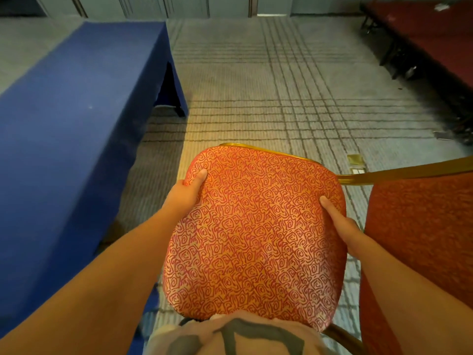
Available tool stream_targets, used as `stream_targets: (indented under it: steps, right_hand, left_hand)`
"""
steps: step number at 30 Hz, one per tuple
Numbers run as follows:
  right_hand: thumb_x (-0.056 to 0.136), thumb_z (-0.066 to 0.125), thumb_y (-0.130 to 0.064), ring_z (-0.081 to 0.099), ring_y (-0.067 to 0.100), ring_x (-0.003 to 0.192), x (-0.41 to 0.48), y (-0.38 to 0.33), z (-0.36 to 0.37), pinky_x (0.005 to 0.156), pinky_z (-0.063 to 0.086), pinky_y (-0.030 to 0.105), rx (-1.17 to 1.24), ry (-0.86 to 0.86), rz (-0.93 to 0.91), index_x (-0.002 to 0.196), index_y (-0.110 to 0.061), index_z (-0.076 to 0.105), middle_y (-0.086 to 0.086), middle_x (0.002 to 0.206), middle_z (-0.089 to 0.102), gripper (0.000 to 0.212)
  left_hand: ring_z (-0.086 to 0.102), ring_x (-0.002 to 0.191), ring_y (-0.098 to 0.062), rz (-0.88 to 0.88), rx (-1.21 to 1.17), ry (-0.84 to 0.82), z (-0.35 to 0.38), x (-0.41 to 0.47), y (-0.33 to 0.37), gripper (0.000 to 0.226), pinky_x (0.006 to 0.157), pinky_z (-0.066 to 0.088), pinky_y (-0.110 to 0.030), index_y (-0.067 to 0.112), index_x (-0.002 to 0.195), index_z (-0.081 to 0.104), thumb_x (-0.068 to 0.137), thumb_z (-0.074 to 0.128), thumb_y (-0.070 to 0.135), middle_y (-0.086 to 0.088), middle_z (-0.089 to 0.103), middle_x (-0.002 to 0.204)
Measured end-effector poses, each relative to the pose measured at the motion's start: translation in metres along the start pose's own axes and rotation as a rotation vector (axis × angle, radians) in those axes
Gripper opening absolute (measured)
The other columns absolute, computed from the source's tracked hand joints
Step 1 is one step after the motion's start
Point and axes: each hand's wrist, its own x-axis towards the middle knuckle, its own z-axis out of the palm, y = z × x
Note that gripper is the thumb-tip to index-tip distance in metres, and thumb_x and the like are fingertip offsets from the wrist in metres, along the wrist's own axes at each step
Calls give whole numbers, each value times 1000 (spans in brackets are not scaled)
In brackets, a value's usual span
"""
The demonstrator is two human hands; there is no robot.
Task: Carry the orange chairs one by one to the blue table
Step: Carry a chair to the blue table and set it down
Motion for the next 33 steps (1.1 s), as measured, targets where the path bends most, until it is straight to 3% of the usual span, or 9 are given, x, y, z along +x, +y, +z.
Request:
stream_targets:
  steps: [3,5,8,13,18,23,28,33]
  right_hand:
    - [15,67,-94,64,30,106,36,-59,35,103,47,46,5,-8,-22,136,-13,55,13,123,66,146]
    - [12,66,-94,64,29,105,57,-102,55,100,48,42,23,-10,-55,136,-13,55,12,122,66,149]
    - [8,64,-93,63,27,102,83,-160,77,94,49,37,1,-7,-106,137,-13,54,11,122,66,152]
    - [24,68,-93,64,29,106,153,-242,111,102,48,46,-37,-38,-98,138,-14,54,10,122,66,139]
    - [29,67,-93,61,30,111,245,-325,151,105,46,46,-94,-53,-124,140,-15,50,11,127,63,137]
    - [32,67,-95,65,28,107,354,-419,185,103,48,46,-120,-92,-125,135,-20,56,8,123,67,128]
    - [33,67,-96,65,28,106,434,-490,215,102,48,45,-167,-126,-109,133,-19,58,8,121,68,126]
    - [35,68,-92,65,28,105,489,-542,252,102,49,46,-174,-143,-116,133,-17,58,9,120,68,124]
  left_hand:
    - [61,106,-29,21,24,6,-19,68,37,89,86,42,-36,9,124,60,76,44,82,-9,64,114]
    - [61,105,-27,44,-1,11,-32,111,62,94,84,41,-36,9,125,59,73,43,86,-7,64,115]
    - [57,104,-24,74,-8,33,-45,161,91,82,85,37,-35,10,129,55,83,42,76,-5,60,115]
    - [56,99,-23,69,-53,38,-58,247,133,77,85,37,-34,10,129,58,86,43,72,-10,61,120]
    - [58,113,-30,-23,-70,66,-56,349,163,104,87,40,-38,11,135,53,68,40,90,-10,60,130]
    - [58,110,-28,-30,-90,143,-56,448,226,86,86,40,-37,11,133,55,81,41,79,-8,60,123]
    - [59,113,-28,-97,-117,175,-59,528,258,107,99,44,-46,16,136,51,65,39,95,-7,60,130]
    - [60,110,-27,-100,-96,178,-65,607,288,96,92,43,-40,16,134,54,73,38,89,-7,62,126]
